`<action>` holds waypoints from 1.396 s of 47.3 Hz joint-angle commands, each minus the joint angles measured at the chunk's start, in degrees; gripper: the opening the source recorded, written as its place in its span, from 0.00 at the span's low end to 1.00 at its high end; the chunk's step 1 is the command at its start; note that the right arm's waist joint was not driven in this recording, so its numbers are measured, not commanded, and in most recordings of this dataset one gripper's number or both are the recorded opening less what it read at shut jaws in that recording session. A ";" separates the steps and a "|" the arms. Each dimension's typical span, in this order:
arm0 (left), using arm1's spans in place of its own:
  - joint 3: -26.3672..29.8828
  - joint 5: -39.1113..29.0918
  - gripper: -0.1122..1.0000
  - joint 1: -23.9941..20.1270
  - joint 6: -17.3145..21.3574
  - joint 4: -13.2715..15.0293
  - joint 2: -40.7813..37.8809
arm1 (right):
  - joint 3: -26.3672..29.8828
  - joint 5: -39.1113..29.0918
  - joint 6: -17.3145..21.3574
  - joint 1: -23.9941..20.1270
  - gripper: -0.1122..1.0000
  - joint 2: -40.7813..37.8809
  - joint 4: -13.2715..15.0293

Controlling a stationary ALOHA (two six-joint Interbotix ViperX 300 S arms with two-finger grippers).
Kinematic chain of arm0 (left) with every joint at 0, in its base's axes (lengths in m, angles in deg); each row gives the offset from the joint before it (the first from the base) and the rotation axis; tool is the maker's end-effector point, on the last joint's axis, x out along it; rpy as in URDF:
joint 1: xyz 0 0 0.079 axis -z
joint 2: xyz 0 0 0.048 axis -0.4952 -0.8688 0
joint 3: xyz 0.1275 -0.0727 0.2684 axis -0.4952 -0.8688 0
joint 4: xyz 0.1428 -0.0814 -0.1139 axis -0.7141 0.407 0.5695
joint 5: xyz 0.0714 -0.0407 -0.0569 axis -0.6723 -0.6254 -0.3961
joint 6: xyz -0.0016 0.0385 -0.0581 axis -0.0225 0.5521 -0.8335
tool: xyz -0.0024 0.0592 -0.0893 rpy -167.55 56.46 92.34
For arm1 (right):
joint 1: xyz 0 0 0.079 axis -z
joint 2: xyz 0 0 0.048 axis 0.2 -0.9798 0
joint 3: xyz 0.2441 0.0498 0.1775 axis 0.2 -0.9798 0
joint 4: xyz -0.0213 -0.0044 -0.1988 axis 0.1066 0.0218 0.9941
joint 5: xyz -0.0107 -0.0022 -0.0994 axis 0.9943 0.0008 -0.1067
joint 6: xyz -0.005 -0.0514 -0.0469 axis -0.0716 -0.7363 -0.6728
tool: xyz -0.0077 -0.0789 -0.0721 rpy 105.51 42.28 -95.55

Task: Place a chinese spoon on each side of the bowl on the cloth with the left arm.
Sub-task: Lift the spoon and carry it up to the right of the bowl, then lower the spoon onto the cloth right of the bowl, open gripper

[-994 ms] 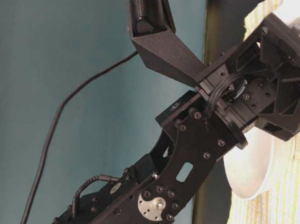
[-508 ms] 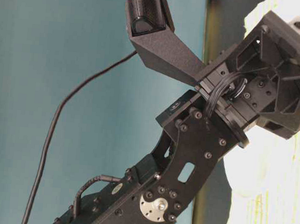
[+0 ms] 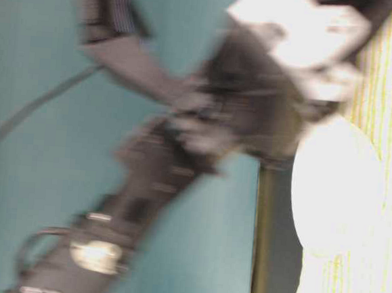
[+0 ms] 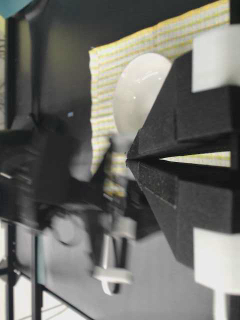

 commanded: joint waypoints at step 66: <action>4.66 -7.47 0.17 -14.85 16.70 -0.26 -1.23 | -0.18 0.26 0.35 0.00 0.10 0.26 -0.18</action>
